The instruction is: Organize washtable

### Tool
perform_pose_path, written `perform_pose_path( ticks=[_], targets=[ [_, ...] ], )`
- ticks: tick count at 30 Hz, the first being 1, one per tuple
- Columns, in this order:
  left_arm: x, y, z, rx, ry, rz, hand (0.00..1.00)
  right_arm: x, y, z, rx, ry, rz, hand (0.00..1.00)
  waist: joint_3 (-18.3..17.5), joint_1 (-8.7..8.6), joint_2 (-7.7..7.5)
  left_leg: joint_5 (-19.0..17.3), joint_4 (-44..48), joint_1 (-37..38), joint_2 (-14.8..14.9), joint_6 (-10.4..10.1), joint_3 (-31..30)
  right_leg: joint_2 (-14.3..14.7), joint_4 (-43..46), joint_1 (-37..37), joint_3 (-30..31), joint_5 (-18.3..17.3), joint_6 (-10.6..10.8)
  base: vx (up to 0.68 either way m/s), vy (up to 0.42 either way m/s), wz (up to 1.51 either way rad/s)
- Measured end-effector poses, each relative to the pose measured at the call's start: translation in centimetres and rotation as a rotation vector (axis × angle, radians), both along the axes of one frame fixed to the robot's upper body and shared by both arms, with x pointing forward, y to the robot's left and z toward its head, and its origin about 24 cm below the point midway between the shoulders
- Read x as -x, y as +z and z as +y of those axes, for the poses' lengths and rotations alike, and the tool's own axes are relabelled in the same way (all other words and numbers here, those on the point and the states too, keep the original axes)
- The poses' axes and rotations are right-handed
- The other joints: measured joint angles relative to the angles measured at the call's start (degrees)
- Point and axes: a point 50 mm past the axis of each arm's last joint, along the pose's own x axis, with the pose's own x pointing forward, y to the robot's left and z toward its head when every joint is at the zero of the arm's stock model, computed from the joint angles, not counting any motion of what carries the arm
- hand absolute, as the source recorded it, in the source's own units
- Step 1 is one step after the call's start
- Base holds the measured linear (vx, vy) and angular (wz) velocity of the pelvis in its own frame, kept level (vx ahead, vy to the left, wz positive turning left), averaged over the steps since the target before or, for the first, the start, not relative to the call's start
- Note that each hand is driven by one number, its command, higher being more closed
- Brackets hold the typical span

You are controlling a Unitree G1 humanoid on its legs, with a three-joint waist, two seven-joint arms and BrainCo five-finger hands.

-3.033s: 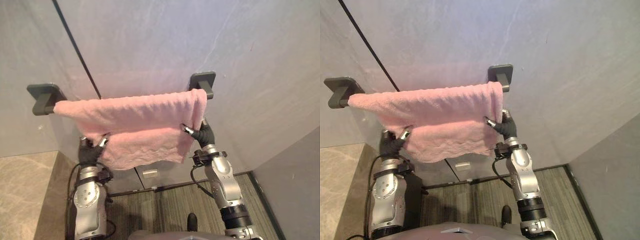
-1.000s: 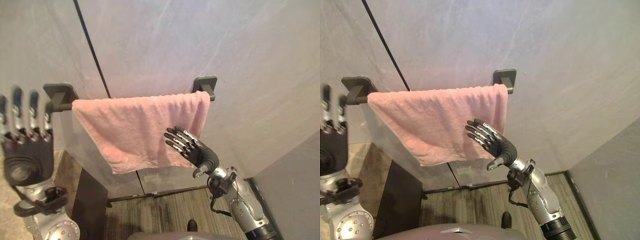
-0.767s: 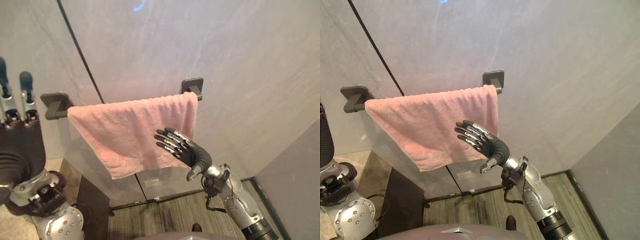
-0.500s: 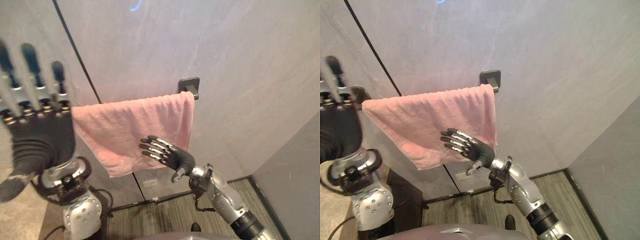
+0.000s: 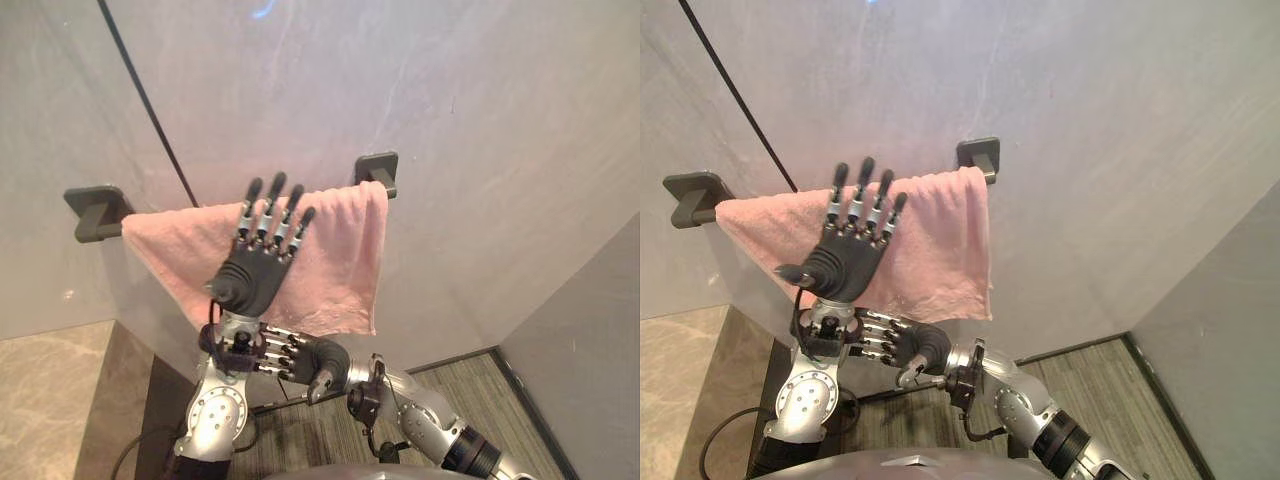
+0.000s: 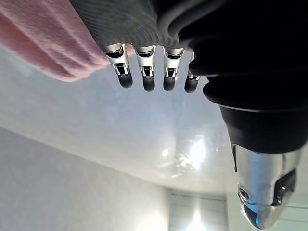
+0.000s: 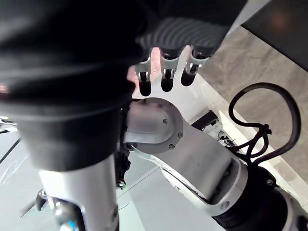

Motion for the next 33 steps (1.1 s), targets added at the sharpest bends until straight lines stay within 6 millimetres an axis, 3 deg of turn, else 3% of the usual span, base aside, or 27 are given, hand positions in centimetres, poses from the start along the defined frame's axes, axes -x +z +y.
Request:
perform_pose_path(
  ticks=[6, 14, 24, 33],
  targets=[
    [0.2, -1.6, -1.6, -0.066, -0.124, 0.073, 0.00, -0.1, -0.2, 0.4, 0.039, 0.015, 0.005, 0.00, 0.40, -0.16, -0.79, 0.00, 0.01, -0.95, 0.11, -0.03, -0.43, -0.18, -0.23, -0.27, -0.42, -0.34, -0.50, -0.01, 0.000, 0.04],
    [0.3, -2.9, -1.6, -0.146, -0.174, 0.133, 0.00, -1.2, -0.1, 0.9, 0.089, 0.008, -0.023, 0.00, 0.28, -0.19, -1.13, 0.07, 0.31, -0.98, 0.01, -0.03, -1.15, -0.34, -0.25, -0.37, -0.84, 0.13, 0.11, 0.02, 0.002, 0.05],
    [-0.9, -3.3, 1.8, -0.147, 0.016, 0.176, 0.00, -4.4, 0.9, -0.8, 0.055, -0.216, -0.041, 0.00, -0.07, 0.02, -2.26, 0.34, -0.01, -1.79, -0.05, 0.00, -1.61, -0.89, -0.28, -0.48, -1.10, 0.23, 0.10, -0.01, 0.002, 0.02],
    [-1.4, -2.6, 4.6, -0.103, 0.210, 0.179, 0.00, -7.7, 2.2, -4.4, 0.030, -0.484, -0.060, 0.00, 0.05, -0.02, -2.50, 0.43, -0.03, -2.97, -0.04, -0.09, -2.03, -0.93, -0.16, -1.46, -1.79, 0.26, 0.08, 0.01, -0.003, 0.02]
  ],
)
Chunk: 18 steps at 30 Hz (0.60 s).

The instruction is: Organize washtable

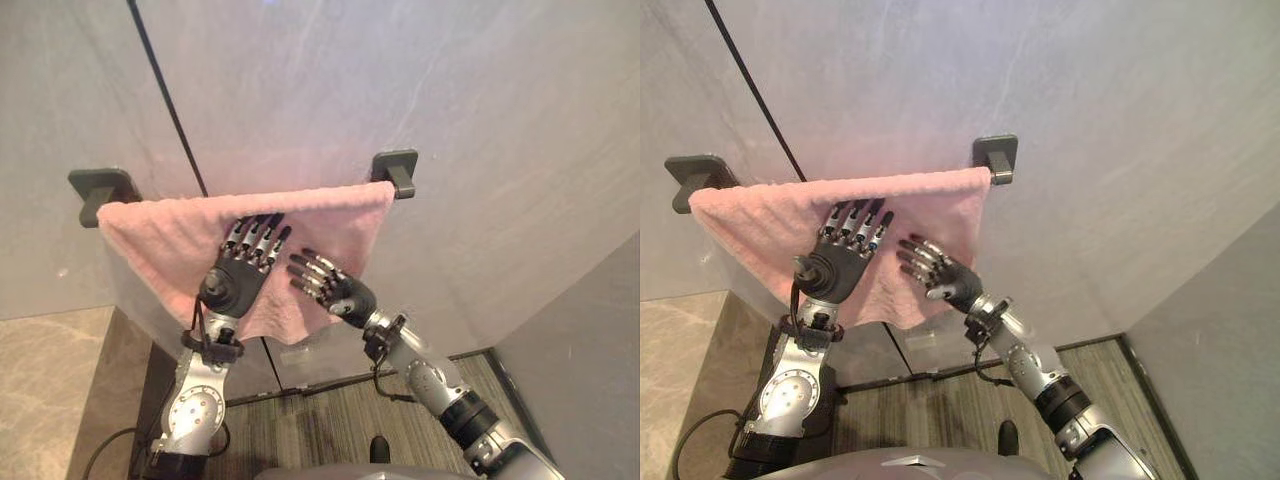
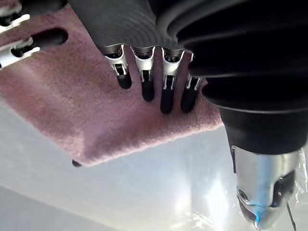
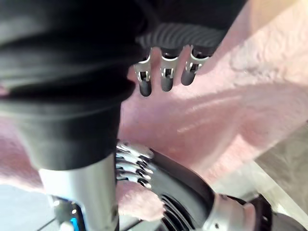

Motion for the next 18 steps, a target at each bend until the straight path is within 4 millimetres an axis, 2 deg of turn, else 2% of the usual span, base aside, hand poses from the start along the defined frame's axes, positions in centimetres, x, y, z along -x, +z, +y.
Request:
perform_pose_path(
  ticks=[7, 18],
  targets=[
    [-0.3, 0.0, 0.9, 0.037, 0.080, 0.012, 0.00, -1.3, 0.3, -1.2, -0.009, -0.107, 0.017, 0.00, 0.42, 0.08, -0.66, 0.18, -0.07, -0.35, -0.02, 0.10, -0.44, -0.12, 0.13, -0.03, -0.61, 0.01, 0.00, 0.01, -0.001, 0.04],
    [-0.4, -1.6, 2.2, 0.085, 0.186, 0.083, 0.00, -2.6, 0.7, -3.7, -0.058, -0.279, 0.036, 0.00, 0.82, 0.10, -0.99, 0.54, -0.23, -0.89, -0.02, -0.19, -0.91, -0.16, 0.11, -0.50, -0.76, 0.06, -0.07, 0.00, -0.001, 0.01]
  ],
)
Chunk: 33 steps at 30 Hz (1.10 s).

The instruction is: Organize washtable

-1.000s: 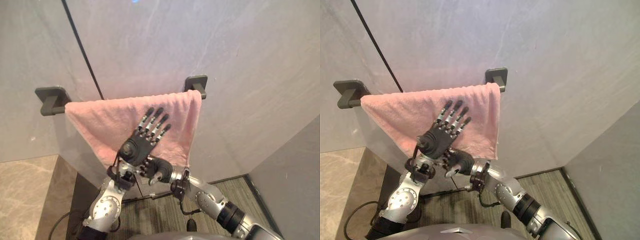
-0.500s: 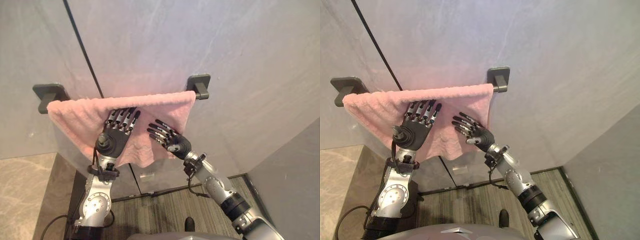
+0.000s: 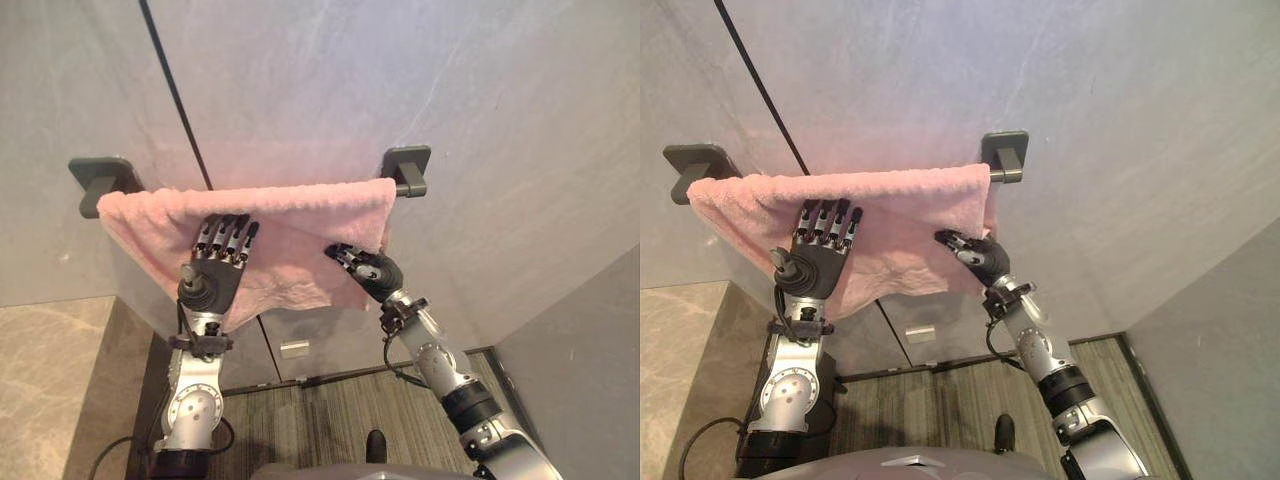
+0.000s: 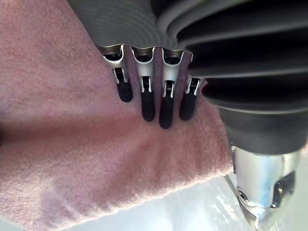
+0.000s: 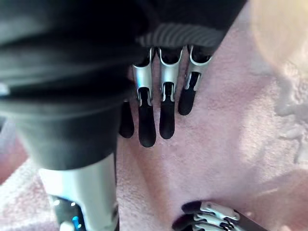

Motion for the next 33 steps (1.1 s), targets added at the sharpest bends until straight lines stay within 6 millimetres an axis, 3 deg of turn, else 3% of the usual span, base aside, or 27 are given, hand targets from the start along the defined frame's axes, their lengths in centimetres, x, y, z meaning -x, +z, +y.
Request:
perform_pose_path(
  ticks=[9, 15, 19, 25, 28, 33],
  targets=[
    [1.2, -2.9, 1.9, 0.041, 0.116, 0.122, 0.00, 0.6, -1.4, -4.4, -0.058, -0.231, 0.058, 0.00, 0.30, 0.04, 0.18, 0.00, -0.17, 0.00, 0.00, -0.01, -0.20, -0.01, 0.00, 0.01, -0.11, -0.08, -0.09, 0.00, 0.000, 0.00],
    [2.7, -8.6, 3.8, 0.053, 0.230, 0.380, 0.00, 1.7, -2.6, -7.3, -0.088, -0.374, 0.097, 0.00, 1.29, 0.00, 0.64, 0.10, -0.84, 0.17, -0.02, -0.14, -0.43, 0.09, -0.28, -0.06, -0.56, -0.16, -0.11, 0.00, -0.003, 0.01],
    [5.6, -13.6, 5.2, 0.049, 0.313, 0.643, 0.00, 3.7, -4.9, -9.7, -0.087, -0.492, 0.198, 0.00, 1.40, -0.10, 0.69, 0.77, -2.69, 1.14, -0.06, -0.24, -0.63, 0.13, -0.29, -0.10, -0.80, -0.57, -0.08, 0.05, -0.012, 0.02],
    [10.2, -19.6, 4.0, -0.053, 0.229, 1.015, 0.00, 6.5, -10.1, -12.4, -0.061, -0.656, 0.455, 0.00, 1.44, -1.13, 0.78, 1.01, -3.29, 2.24, -0.41, -0.01, -0.68, 0.01, -0.29, 0.25, -1.05, -0.81, 0.23, 0.04, 0.003, 0.00],
    [12.8, -21.8, 3.3, -0.154, 0.136, 1.193, 0.00, 8.8, -12.9, -13.1, -0.016, -0.709, 0.606, 0.00, 1.48, -1.65, 0.84, 1.00, -3.72, 3.02, -0.44, 0.00, -0.38, 0.06, -0.30, 0.65, -0.92, -0.84, 0.24, 0.01, 0.010, -0.04],
    [15.2, -23.2, 2.9, -0.238, 0.083, 1.350, 0.00, 13.0, -17.0, -14.2, 0.060, -0.795, 0.869, 0.00, 2.02, -1.85, 1.64, 0.97, -4.42, 4.44, -0.45, 0.01, 0.13, 0.13, -0.31, 1.63, -0.48, -1.13, 0.27, -0.01, 0.007, -0.06]
  ],
)
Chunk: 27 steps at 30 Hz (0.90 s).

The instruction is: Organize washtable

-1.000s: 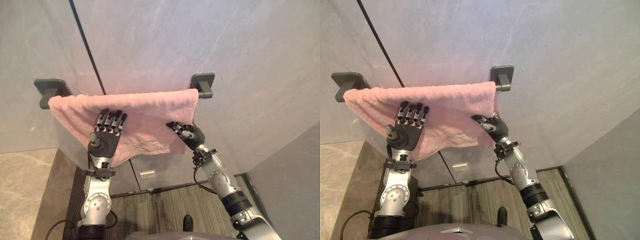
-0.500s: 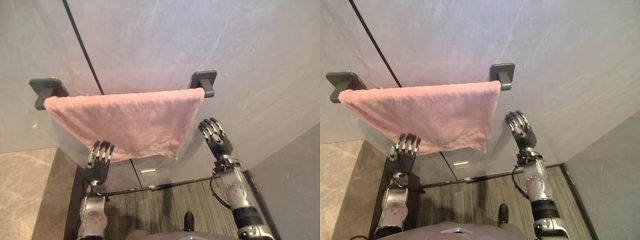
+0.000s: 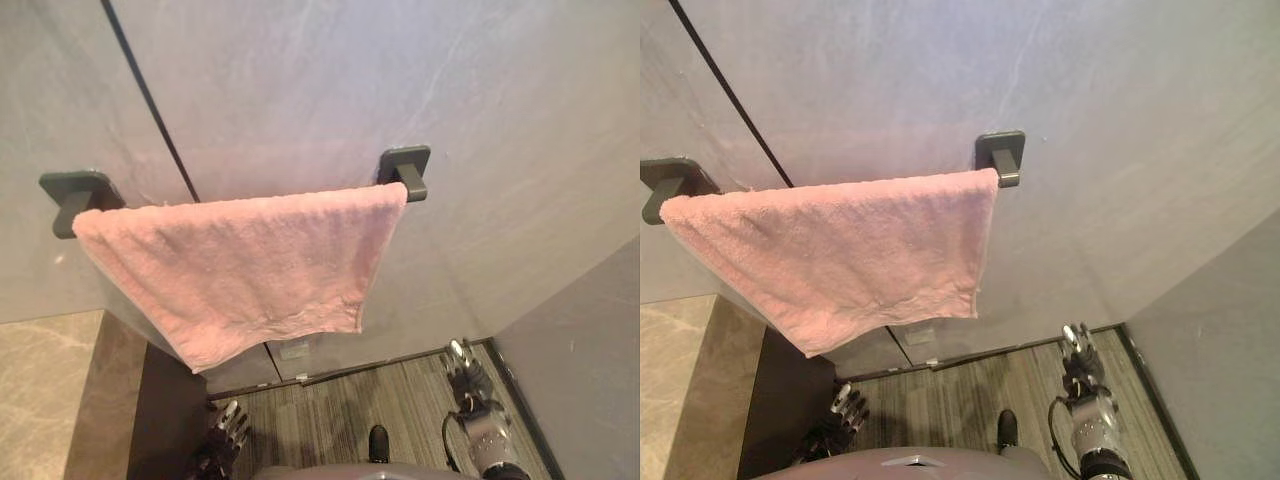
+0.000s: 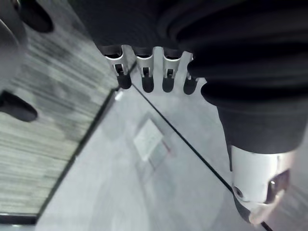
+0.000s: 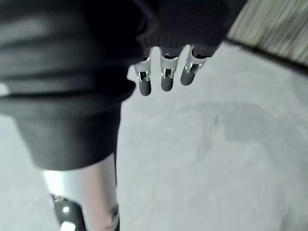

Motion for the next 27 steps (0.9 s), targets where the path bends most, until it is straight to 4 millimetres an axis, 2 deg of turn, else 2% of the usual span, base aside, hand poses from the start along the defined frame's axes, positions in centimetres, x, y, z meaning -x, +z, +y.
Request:
perform_pose_path(
  ticks=[1, 4, 5, 9, 12, 17, 21, 23, 27],
  targets=[
    [0.5, -0.3, 0.0, -0.026, -0.012, 0.050, 0.00, 1.8, -1.4, 0.0, -0.008, -0.011, 0.117, 0.00, 0.12, -0.19, 0.24, 0.00, -0.56, 0.01, 0.01, 0.00, 0.15, 0.04, 0.00, 0.16, 0.16, -0.08, 0.01, -0.04, 0.006, -0.07],
    [1.6, -0.7, 0.2, -0.069, -0.013, 0.133, 0.00, 5.5, -3.5, 0.4, -0.027, -0.018, 0.320, 0.00, 0.14, -0.38, 0.58, -0.01, -1.09, 0.75, 0.15, -0.01, 0.76, 0.26, 0.00, 0.44, 0.55, -0.34, -0.03, -0.01, -0.005, -0.12],
    [2.4, -1.0, 0.4, -0.098, -0.012, 0.195, 0.00, 7.3, -4.2, 0.4, -0.031, -0.021, 0.413, 0.00, -0.01, -0.73, 0.78, 0.00, -1.56, 1.23, 0.16, -0.02, 0.96, 0.32, 0.00, 0.56, 0.71, -0.36, -0.03, 0.02, -0.003, -0.11],
    [4.1, -1.6, 0.5, -0.172, -0.024, 0.349, 0.00, 9.7, -4.8, 0.3, -0.032, -0.060, 0.543, 0.00, -0.18, -1.29, 1.04, 0.01, -2.46, 2.38, 0.22, -0.02, 1.98, 0.61, 0.01, 0.85, 1.69, -0.38, -0.02, 0.02, 0.009, -0.15],
    [4.8, -1.8, 0.1, -0.231, -0.099, 0.435, 0.00, 10.1, -5.0, 0.6, -0.022, -0.052, 0.583, 0.00, -0.21, -1.37, 1.08, 0.00, -3.14, 3.79, 0.40, -0.03, 2.98, 1.02, 0.00, 1.44, 2.56, -0.49, -0.03, 0.03, 0.007, -0.17],
    [4.8, -2.0, -0.5, -0.255, -0.120, 0.463, 0.00, 9.9, -5.1, 1.3, -0.021, -0.027, 0.600, 0.00, -0.56, -1.47, 1.09, 0.02, -3.25, 4.05, 0.65, -0.05, 2.99, 1.32, 0.01, 1.49, 2.48, -0.75, -0.05, 0.03, -0.004, 0.00],
    [4.2, -2.0, -1.0, -0.291, -0.179, 0.468, 0.00, 8.7, -5.0, 1.8, 0.037, 0.086, 0.607, 0.00, -0.32, -1.59, 1.51, 0.36, -3.04, 3.52, 1.06, -0.60, 2.11, 1.51, 0.44, 1.49, 1.35, -0.99, -0.39, 0.03, -0.027, 0.14],
    [3.1, -1.9, -1.1, -0.325, -0.203, 0.442, 0.00, 7.4, -4.8, 2.1, 0.093, 0.176, 0.594, 0.00, -0.02, -2.18, 1.63, 0.67, -1.57, 1.71, 1.20, -1.15, -0.38, 1.18, 0.67, 1.51, -0.88, -1.32, -0.86, -0.02, -0.066, 0.55],
    [-0.1, -1.2, -1.8, -0.361, -0.203, 0.328, 0.00, 2.7, -3.6, 3.3, 0.207, 0.344, 0.482, 0.00, 3.28, -1.92, 2.30, 1.14, 2.71, -2.02, 1.63, -2.00, -5.67, 0.32, 6.84, -0.16, -6.85, -4.97, -1.81, -0.11, -0.075, 0.82]
  ],
)
